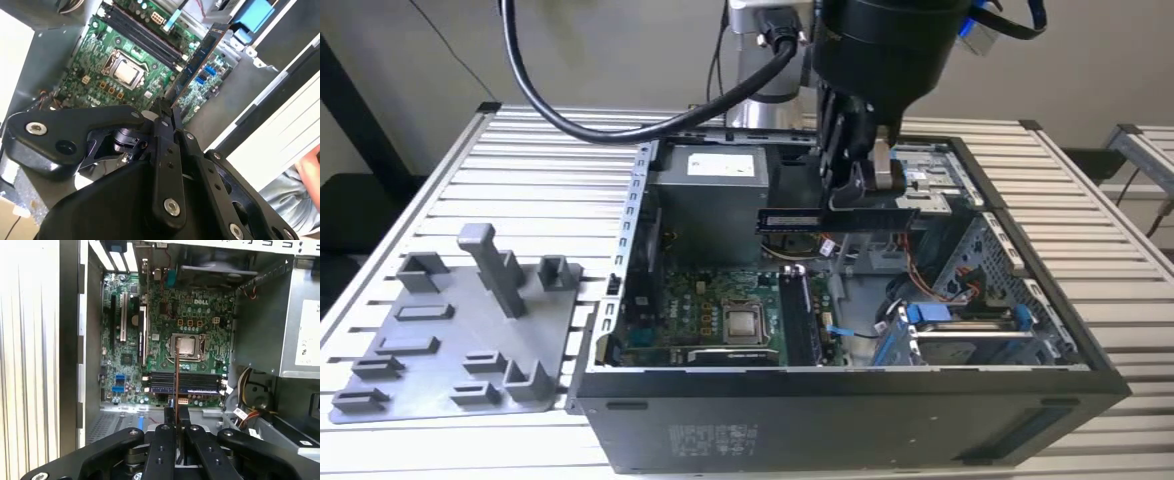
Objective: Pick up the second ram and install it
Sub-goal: 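Pick up the second ram and move it above second insertion slot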
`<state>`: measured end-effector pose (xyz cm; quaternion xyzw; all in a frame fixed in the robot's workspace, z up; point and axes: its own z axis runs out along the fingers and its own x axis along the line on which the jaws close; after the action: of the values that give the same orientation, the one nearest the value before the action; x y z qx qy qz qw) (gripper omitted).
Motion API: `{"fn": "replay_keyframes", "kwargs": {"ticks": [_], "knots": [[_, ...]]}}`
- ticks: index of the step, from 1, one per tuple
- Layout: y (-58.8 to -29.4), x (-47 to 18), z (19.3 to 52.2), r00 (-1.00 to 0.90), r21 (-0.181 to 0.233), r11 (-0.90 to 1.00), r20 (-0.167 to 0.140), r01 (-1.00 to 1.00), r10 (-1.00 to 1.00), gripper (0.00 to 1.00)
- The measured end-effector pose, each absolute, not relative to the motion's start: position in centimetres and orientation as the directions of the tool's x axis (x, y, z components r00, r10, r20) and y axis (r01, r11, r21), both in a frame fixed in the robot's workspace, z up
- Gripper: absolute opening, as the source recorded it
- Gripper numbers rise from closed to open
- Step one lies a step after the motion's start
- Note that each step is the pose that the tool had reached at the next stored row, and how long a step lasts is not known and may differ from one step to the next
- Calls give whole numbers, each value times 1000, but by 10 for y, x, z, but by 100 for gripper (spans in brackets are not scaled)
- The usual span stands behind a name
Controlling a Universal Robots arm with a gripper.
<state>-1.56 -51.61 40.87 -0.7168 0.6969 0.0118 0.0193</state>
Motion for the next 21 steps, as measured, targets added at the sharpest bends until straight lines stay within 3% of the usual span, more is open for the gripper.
{"fn": "replay_keyframes", "kwargs": {"ticks": [21], "knots": [[-506,0,409,19,-11,-19,-44,-1000,-999,14]]}}
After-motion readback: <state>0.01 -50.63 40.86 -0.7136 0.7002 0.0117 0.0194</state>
